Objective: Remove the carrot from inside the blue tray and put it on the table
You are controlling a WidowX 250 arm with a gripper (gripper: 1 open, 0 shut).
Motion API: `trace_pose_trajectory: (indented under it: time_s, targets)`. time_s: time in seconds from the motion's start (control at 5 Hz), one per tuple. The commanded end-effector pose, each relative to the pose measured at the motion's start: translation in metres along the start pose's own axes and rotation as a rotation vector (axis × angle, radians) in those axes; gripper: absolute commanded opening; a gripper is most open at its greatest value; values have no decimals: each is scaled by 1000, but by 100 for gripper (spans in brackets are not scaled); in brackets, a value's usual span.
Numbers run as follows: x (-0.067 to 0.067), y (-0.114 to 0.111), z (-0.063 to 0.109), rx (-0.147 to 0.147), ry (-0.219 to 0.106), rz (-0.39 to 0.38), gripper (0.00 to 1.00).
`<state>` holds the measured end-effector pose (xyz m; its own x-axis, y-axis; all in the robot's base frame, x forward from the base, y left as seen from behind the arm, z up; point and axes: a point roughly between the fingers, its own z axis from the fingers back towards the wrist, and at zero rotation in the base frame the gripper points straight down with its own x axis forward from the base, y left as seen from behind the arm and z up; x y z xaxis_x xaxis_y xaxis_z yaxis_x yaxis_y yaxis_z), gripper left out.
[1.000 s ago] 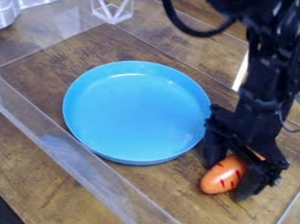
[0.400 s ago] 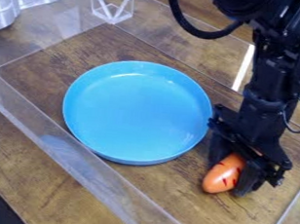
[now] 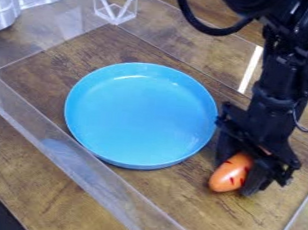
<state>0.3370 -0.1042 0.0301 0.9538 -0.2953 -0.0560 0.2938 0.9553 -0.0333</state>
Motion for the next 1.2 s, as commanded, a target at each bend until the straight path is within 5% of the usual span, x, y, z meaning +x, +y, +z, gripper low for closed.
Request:
trace_pose_trajectory:
  time_s: [0.0, 0.4, 0.6, 1.0]
  targets:
    - [15, 0, 39, 11, -108, -12, 0]
    - [27, 6, 61, 28, -159, -1, 0]
    - [31, 5, 56, 20, -160, -1, 100]
    - [17, 13, 94, 69, -192, 48, 100]
